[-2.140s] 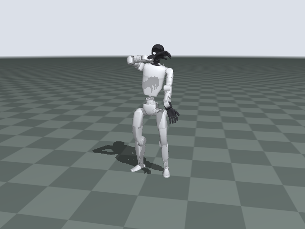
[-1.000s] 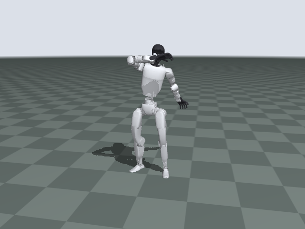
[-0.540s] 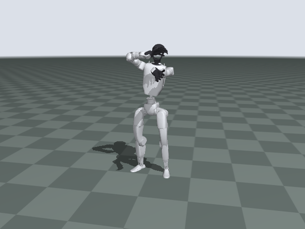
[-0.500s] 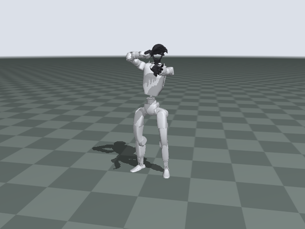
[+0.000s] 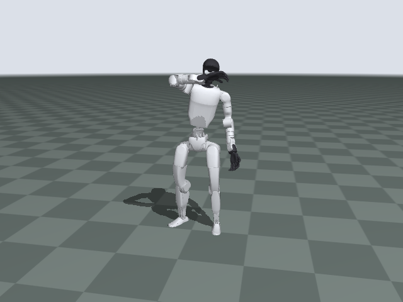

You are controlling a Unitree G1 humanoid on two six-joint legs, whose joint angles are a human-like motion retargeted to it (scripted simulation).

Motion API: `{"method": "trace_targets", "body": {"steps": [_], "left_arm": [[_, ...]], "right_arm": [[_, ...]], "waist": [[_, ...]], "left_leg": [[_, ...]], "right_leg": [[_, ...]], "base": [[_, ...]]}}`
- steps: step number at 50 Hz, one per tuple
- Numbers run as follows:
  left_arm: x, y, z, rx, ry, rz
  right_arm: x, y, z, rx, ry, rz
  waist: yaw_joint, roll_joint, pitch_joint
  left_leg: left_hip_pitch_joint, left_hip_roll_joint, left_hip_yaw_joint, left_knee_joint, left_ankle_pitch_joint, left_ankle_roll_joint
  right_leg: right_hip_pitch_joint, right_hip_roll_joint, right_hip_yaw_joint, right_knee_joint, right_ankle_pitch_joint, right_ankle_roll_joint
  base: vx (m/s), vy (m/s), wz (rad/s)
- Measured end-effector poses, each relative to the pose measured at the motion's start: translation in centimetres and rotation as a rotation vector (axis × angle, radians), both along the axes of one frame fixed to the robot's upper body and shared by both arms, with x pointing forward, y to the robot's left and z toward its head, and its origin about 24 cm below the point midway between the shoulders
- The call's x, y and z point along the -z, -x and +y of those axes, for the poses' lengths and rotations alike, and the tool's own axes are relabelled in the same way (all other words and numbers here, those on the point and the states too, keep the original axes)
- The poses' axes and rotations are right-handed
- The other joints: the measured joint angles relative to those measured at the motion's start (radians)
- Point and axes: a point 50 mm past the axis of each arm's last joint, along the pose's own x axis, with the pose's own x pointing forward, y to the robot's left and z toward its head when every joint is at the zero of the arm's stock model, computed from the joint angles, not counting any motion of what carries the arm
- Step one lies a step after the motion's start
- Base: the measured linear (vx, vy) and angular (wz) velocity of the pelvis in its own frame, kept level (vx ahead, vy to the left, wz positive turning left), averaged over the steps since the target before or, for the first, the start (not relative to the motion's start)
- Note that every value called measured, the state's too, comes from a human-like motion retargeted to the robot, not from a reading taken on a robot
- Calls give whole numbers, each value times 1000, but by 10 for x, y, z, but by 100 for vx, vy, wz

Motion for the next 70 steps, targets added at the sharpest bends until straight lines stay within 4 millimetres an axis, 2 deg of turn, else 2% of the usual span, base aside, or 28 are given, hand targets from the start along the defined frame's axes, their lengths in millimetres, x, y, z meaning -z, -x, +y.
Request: {"method": "trace_targets", "body": {"steps": [2, 3, 5, 8, 11, 15, 18, 21, 25, 28, 30, 32, 35, 37, 40, 42, 44, 47, 50, 53, 55, 57, 59, 61, 63, 65, 68, 70], "left_arm": [[12, 79, 50, -177, -86, 211], [9, 117, 74, -269, -131, 296], [-12, 184, 115, -452, -222, 412], [-63, 253, 163, -683, -370, 447], [-115, 288, 196, -841, -514, 405], [-167, 309, 222, -982, -663, 347], [-186, 317, 229, -1063, -717, 344], [-183, 317, 227, -1108, -718, 365], [-144, 291, 216, -1093, -633, 385], [-96, 240, 195, -979, -534, 391], [-66, 191, 175, -916, -457, 364], [-43, 127, 149, -860, -373, 303], [-36, 17, 95, -749, -254, 165], [-54, -60, 49, -640, -186, 41], [-113, -158, -31, -442, -111, -187], [-169, -203, -84, -312, -60, -366], [-230, -231, -132, -192, 0, -547], [-316, -245, -191, -32, 82, -781], [-382, -240, -232, 102, 115, -950], [-419, -231, -257, 193, 131, -1046], [-429, -226, -269, 244, 147, -1079], [-425, -223, -279, 293, 176, -1087], [-410, -223, -284, 342, 209, -1077], [-384, -224, -286, 388, 239, -1047], [-343, -225, -280, 481, 123, -993], [-299, -223, -266, 434, 252, -904], [-208, -211, -220, 379, 201, -697], [-143, -187, -175, 285, 139, -513]], "right_arm": [[2, -3, -6, 12, -5, -3], [3, -4, -10, 21, -7, -5], [5, -8, -19, 44, -14, -8], [8, -14, -36, 90, -31, -6], [11, -20, -53, 142, -52, 5], [12, -26, -69, 191, -84, 22], [11, -28, -69, 186, -117, 28], [10, -28, -61, 147, -150, 33], [11, -26, -42, 91, -161, 34], [17, -21, -27, 25, -150, 63], [21, -19, -20, 3, -131, 74], [25, -17, -16, -1, -107, 82], [31, -19, -11, 15, -69, 90], [34, -22, -12, 44, -44, 86], [35, -26, -11, 81, -25, 77], [33, -28, -11, 98, -24, 69], [29, -29, -12, 111, -29, 58], [20, -29, -14, 128, -46, 36], [10, -28, -18, 145, -69, 15], [0, -27, -23, 167, -85, -11], [-5, -27, -26, 181, -93, -23], [-8, -27, -30, 195, -101, -27], [-9, -28, -33, 209, -104, -23], [-7, -30, -37, 223, -102, -15], [-3, -33, -39, 242, -87, 0], [0, -35, -42, 249, -89, 18], [8, -39, -46, 261, -79, 52], [13, -41, -49, 265, -78, 75]], "waist": [[42, -7, 29], [66, -9, 45], [116, -12, 77], [195, -8, 126], [259, 5, 164], [298, 29, 196], [288, 45, 205], [251, 55, 206], [178, 48, 206], [109, 48, 190], [64, 42, 180], [22, 35, 168], [-39, 22, 142], [-71, 16, 122], [-118, 10, 89], [-144, 10, 69], [-165, 13, 52], [-185, 21, 33], [-190, 30, 21], [-182, 33, 21], [-176, 37, 23], [-171, 42, 25], [-167, 46, 29], [-166, 47, 35], [-170, 47, 38], [-172, 42, 50], [-176, 35, 66], [-174, 30, 79]], "left_leg": [[-7, -6, -20, -8, 6, 1], [-10, -9, -31, -12, 10, 2], [-19, -16, -55, -20, 16, 5], [-33, -27, -96, -34, 27, 10], [-47, -39, -141, -53, 42, 14], [-58, -49, -196, -89, 66, 15], [-51, -45, -223, -122, 83, 13], [-36, -31, -236, -146, 94, 11], [-12, -24, -225, -164, 103, 34], [-2, -5, -225, -142, 85, 13], [3, -5, -220, -127, 78, 6], [6, -10, -216, -111, 71, 1], [8, -20, -208, -88, 63, -9], [7, -26, -203, -74, 59, -17], [3, -28, -193, -58, 56, -27], [0, -24, -185, -51, 54, -33], [-1, -18, -177, -46, 53, -39], [-1, -6, -165, -40, 50, -43], [-2, 4, -158, -33, 45, -39], [0, -3, -151, -34, 43, -11], [-2, -7, -154, -30, 40, 5], [-11, -8, -160, -19, 35, 15], [-22, -10, -163, -8, 30, 23], [-35, -10, -161, 3, 26, 26], [-47, -7, -152, 10, 26, 25], [-58, -2, -133, 13, 27, 26], [-67, 13, -96, 5, 38, 25], [-68, 24, -71, -9, 51, 26]], "right_leg": [[2, -2, -21, 0, -2, 6], [4, -4, -33, 0, -3, 9], [7, -6, -59, -1, -3, 15], [15, -8, -108, -6, 0, 25], [24, -10, -164, -12, 7, 36], [32, -9, -234, -8, 16, 44], [29, -10, -250, 22, 19, 35], [8, -12, -208, 82, 15, 14], [-54, -22, -55, 178, -5, -12], [-102, 2, 94, 205, -25, -17], [-120, 12, 182, 189, -34, -17], [-128, 17, 249, 154, -33, -18], [-128, 15, 313, 95, -15, -16], [-124, 12, 332, 63, 7, -12], [-117, 11, 341, 31, 38, -3], [-113, 14, 339, 18, 53, 2], [-110, 20, 337, 8, 62, 7], [-105, 32, 337, -7, 68, 13], [-100, 44, 340, -22, 72, 21], [-95, 43, 343, -37, 75, 33], [-91, 41, 340, -45, 77, 42], [-87, 39, 330, -51, 78, 50], [-84, 34, 315, -54, 77, 58], [-81, 27, 296, -54, 74, 64], [-79, 19, 274, -49, 68, 69], [-77, 12, 253, -45, 62, 69], [-75, 5, 228, -33, 51, 68], [-73, 4, 215, -25, 42, 66]], "base": [[0, 1, 56], [0, 1, 63], [0, 1, 69], [0, 2, 81], [-1, 3, 89], [-2, 4, 83], [-2, 4, 57], [-2, 2, 20], [0, 0, 0], [-2, -1, -12], [-3, -2, -19], [-3, -3, -19], [-2, -3, -12], [-2, -6, -18], [-2, -8, -20], [-1, -9, -24], [0, -10, -26], [1, -11, -27], [2, -12, -22], [1, -11, -11], [0, -11, 6], [-1, -10, 23], [-2, -9, 38], [-3, -7, 51], [-3, -6, 60], [-3, -4, 63], [-1, 0, 59], [2, 3, 50]]}}
